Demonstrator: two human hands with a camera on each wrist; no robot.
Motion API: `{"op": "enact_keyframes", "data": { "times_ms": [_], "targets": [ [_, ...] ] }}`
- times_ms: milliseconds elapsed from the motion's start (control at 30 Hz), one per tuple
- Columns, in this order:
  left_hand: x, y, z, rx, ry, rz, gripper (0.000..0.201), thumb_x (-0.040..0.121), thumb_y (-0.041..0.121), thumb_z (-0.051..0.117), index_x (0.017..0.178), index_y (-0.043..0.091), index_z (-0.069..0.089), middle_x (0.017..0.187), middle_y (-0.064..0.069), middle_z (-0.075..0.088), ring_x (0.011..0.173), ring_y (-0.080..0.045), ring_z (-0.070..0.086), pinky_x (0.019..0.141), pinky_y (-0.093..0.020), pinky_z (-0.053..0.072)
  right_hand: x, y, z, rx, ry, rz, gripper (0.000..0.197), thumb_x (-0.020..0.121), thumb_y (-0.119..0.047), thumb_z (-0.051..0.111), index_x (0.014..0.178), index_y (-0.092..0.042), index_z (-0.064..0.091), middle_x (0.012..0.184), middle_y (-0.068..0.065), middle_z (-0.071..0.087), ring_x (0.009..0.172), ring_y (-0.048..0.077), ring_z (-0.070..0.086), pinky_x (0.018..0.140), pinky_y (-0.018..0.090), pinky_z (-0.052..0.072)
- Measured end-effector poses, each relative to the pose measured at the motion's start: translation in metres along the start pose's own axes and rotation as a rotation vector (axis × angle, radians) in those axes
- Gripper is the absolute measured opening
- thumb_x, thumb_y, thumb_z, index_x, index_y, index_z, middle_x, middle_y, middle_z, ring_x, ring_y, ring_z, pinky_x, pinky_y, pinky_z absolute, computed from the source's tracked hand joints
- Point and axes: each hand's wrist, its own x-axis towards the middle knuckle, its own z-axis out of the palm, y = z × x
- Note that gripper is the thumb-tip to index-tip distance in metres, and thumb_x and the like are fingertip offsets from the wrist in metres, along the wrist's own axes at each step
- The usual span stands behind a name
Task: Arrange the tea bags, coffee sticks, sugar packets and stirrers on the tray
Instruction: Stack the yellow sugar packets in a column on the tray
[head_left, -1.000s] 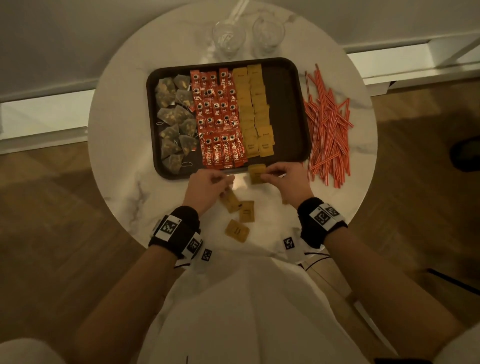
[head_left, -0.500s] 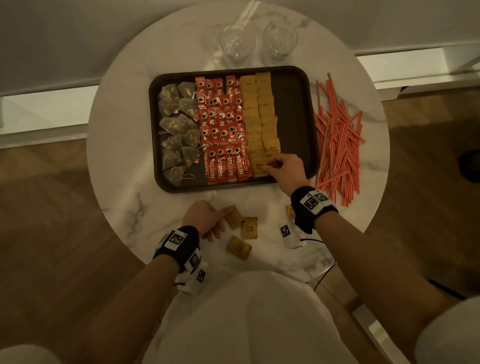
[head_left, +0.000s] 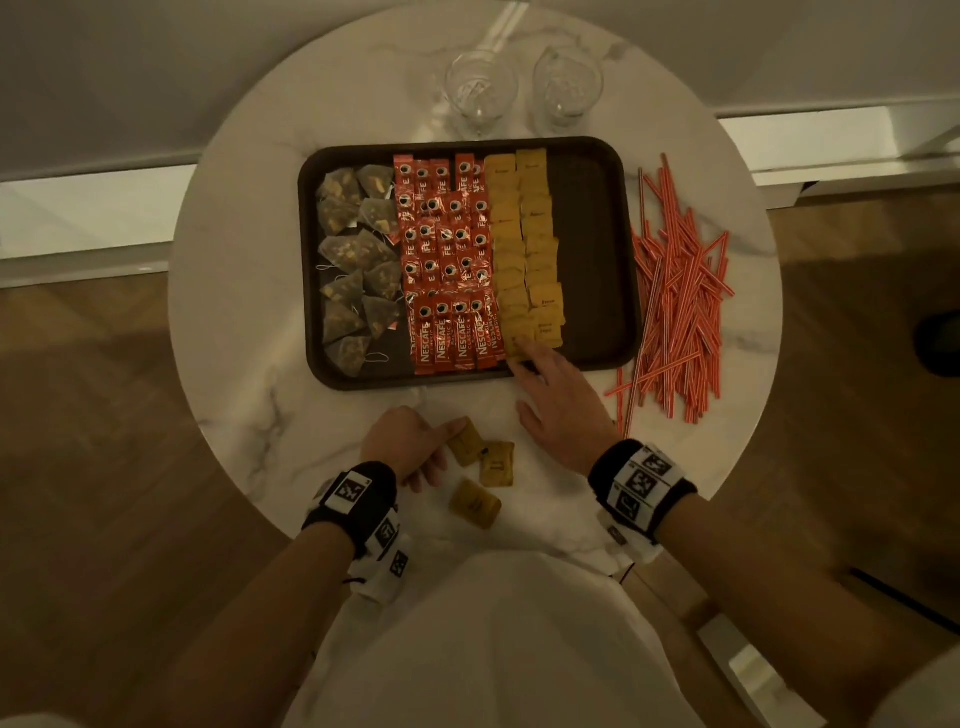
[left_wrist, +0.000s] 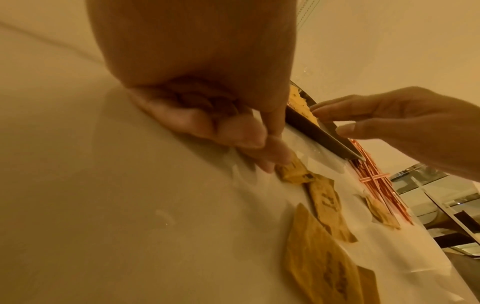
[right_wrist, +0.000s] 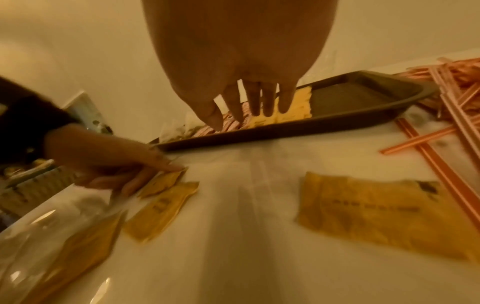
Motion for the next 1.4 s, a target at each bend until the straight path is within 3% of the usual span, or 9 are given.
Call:
{"op": "enact_keyframes", "data": {
  "times_ms": [100,233,633,767,900,1067,1200,1300,1400],
  "targets": [
    [0.000,0.000,0.000,0.022,0.008,0.001,0.071,0.088,0.069,0.051,0.067,0.004,0.073,0.055,-0.006,0.069,0.040,-0.017,0.058,0.050,-0.026,0.047,-0.003,-0.003,0.003,-0.062,-0.107,0.048,0.065,0.103,-0.036,0.038,0.156,-0.007,0.015,0.165,0.011,-0.001,0.152,0.026,0.002,0.124,0.040,0.007],
    [0.001,-0.001,0.001,0.028,0.013,0.002,0.071,0.088,0.069,0.051,0.066,0.005,0.073,0.055,-0.006,0.069,0.039,-0.017,0.057,0.048,-0.025,0.046,0.003,-0.006,0.004,-0.054,-0.142,0.109,0.069,0.105,-0.042,0.032,0.157,-0.008,0.002,0.165,0.007,-0.012,0.152,0.021,-0.008,0.124,0.040,0.001],
    [0.003,-0.001,0.000,0.039,0.023,0.003,0.071,0.088,0.069,0.050,0.065,0.007,0.073,0.055,-0.004,0.069,0.040,-0.016,0.059,0.052,-0.027,0.052,0.017,-0.010,0.006,-0.058,-0.136,0.158,0.070,0.104,-0.044,0.033,0.157,-0.009,0.004,0.165,0.004,-0.013,0.152,0.021,-0.009,0.124,0.048,0.005],
    [0.001,0.000,-0.001,0.039,0.024,0.003,0.070,0.089,0.069,0.050,0.064,0.007,0.073,0.055,-0.005,0.069,0.039,-0.016,0.059,0.052,-0.027,0.051,0.018,-0.011,0.002,-0.012,-0.107,0.160,0.066,0.104,-0.040,0.037,0.156,-0.009,0.011,0.166,0.005,-0.005,0.153,0.022,-0.002,0.124,0.048,0.010],
    [0.000,-0.002,0.000,0.001,0.018,0.009,0.067,0.091,0.063,0.053,0.067,0.004,0.073,0.057,-0.006,0.070,0.039,-0.016,0.058,0.048,-0.025,0.047,0.008,-0.009,-0.008,0.115,0.048,0.116,0.055,0.101,-0.029,0.046,0.150,-0.008,0.032,0.160,0.010,0.021,0.146,0.026,0.022,0.120,0.045,0.023],
    [-0.005,-0.007,-0.004,-0.238,0.044,0.067,0.043,0.095,0.038,0.061,0.074,0.002,0.071,0.063,-0.011,0.072,0.045,-0.021,0.062,0.047,-0.028,0.049,-0.019,-0.006,-0.005,0.340,0.147,0.095,0.026,0.100,-0.022,0.051,0.120,-0.009,0.060,0.116,0.004,0.056,0.098,0.016,0.054,0.087,0.031,0.047],
    [-0.012,-0.007,-0.007,0.074,0.341,0.242,0.014,0.087,0.033,0.071,0.087,0.019,0.071,0.075,0.004,0.070,0.071,-0.013,0.064,0.069,-0.029,0.052,-0.038,-0.011,0.015,0.366,-0.044,0.180,0.020,0.098,-0.025,0.053,0.108,-0.011,0.065,0.100,0.005,0.063,0.087,0.018,0.057,0.078,0.035,0.049],
    [-0.021,0.004,0.001,0.300,0.293,0.289,0.018,0.085,0.034,0.072,0.099,0.025,0.064,0.085,0.006,0.063,0.081,-0.013,0.060,0.068,-0.027,0.044,-0.043,-0.019,0.025,0.396,-0.067,0.227,0.018,0.096,-0.022,0.055,0.106,-0.012,0.066,0.098,0.006,0.067,0.086,0.019,0.059,0.077,0.034,0.049],
    [-0.025,0.006,0.008,0.331,0.174,0.239,0.012,0.085,0.028,0.072,0.095,0.021,0.068,0.084,0.004,0.064,0.082,-0.019,0.064,0.070,-0.029,0.050,-0.045,-0.029,0.028,0.493,-0.035,0.276,0.017,0.096,-0.019,0.057,0.103,-0.010,0.069,0.096,0.006,0.069,0.086,0.018,0.061,0.079,0.035,0.052]
  ]
}}
